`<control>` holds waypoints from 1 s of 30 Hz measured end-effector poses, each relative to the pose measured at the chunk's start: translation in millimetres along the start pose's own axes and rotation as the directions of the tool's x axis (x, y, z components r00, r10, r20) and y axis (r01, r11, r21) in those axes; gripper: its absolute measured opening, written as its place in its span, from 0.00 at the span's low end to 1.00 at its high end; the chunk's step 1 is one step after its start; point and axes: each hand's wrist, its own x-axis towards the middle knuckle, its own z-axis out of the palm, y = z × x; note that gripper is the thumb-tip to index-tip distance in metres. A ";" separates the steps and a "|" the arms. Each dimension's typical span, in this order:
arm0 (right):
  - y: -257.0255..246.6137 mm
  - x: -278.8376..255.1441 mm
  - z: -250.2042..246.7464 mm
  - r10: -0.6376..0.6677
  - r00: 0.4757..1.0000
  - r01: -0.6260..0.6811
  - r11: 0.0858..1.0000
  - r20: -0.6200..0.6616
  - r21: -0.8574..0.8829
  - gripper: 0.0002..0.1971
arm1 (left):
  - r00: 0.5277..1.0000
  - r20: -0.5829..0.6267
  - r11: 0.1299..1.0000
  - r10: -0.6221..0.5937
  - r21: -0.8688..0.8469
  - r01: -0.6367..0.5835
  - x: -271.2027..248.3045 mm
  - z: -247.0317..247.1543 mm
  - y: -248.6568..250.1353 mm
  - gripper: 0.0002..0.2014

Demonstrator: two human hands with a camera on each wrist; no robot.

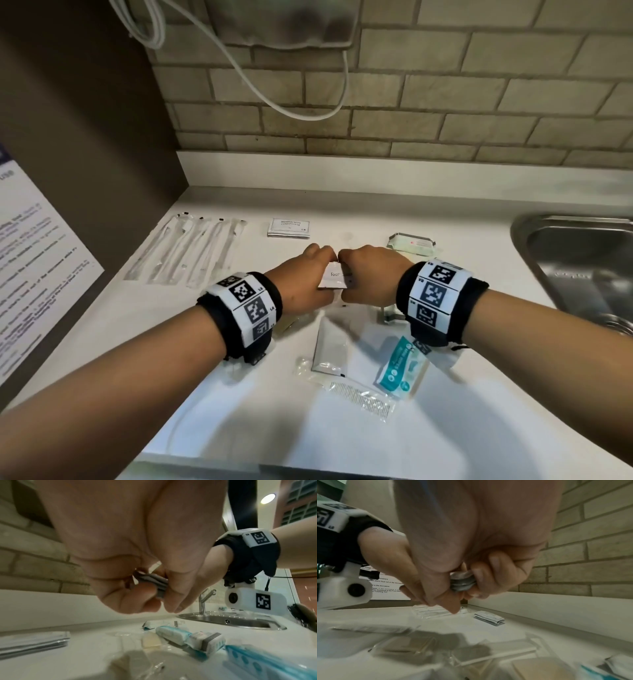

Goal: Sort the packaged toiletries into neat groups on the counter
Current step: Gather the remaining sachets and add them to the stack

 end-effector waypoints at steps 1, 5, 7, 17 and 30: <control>-3.1 3.3 2.1 0.003 1.000 -0.003 1.000 0.008 0.001 0.13 | 1.000 0.001 0.998 -0.006 0.060 0.006 -0.3 -0.8 -5.1 0.27; -15.4 23.3 7.8 -0.009 0.999 0.005 0.997 0.049 0.079 0.20 | 0.999 -0.017 0.986 -0.046 0.160 0.049 -1.5 -11.8 -22.9 0.24; -21.5 37.4 8.4 -0.017 0.998 0.009 0.990 0.059 0.141 0.20 | 0.998 -0.021 0.980 -0.065 0.186 0.068 0.4 -19.9 -32.5 0.23; -33.4 121.9 8.9 0.069 0.993 -0.088 0.975 0.099 0.202 0.22 | 0.982 0.007 0.970 -0.187 0.161 0.184 38.8 -39.5 -96.7 0.18; -34.1 172.7 20.7 0.168 0.967 -0.198 0.969 0.191 0.150 0.20 | 0.971 0.081 0.959 -0.224 0.197 0.205 84.7 -33.6 -141.5 0.21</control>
